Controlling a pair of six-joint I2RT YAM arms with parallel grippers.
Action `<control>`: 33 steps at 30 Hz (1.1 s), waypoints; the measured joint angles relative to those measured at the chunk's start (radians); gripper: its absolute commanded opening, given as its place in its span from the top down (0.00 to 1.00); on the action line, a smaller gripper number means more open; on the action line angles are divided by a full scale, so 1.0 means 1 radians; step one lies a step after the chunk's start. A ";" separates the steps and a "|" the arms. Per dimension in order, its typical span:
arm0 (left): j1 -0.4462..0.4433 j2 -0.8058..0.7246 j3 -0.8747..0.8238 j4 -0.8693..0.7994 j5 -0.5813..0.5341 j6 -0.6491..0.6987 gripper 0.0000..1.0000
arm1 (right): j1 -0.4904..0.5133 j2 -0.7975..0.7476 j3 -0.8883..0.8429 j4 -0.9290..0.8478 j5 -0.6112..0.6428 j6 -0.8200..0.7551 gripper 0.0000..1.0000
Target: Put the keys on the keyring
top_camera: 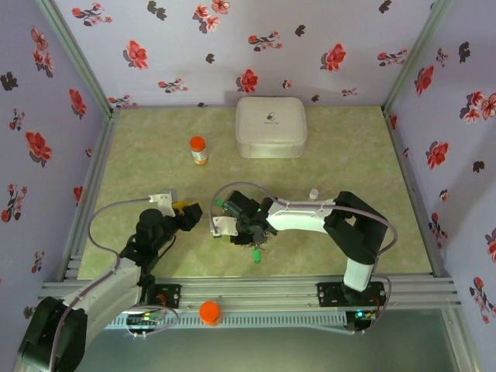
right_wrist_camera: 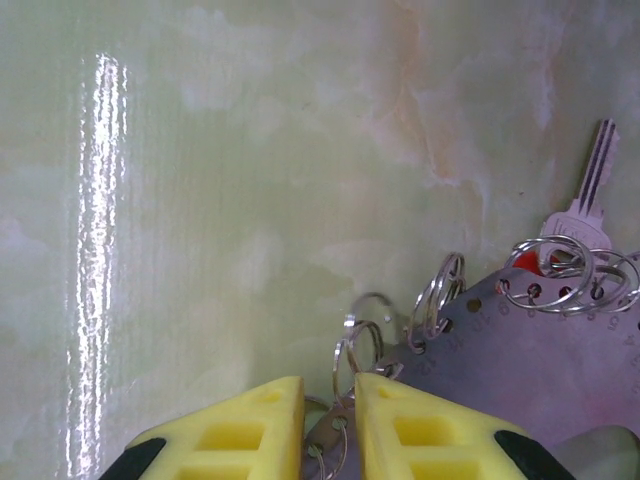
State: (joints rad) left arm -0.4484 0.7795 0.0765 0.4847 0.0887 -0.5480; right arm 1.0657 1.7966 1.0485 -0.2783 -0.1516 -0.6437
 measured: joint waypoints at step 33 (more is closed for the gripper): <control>-0.013 -0.016 0.108 -0.105 0.091 0.053 0.44 | -0.085 -0.221 -0.215 0.225 -0.080 0.079 1.00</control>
State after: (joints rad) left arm -0.4618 0.7635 0.1844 0.3798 0.1799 -0.4950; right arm 0.9802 1.5757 0.8337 -0.0528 -0.2321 -0.5644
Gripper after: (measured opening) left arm 0.592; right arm 0.048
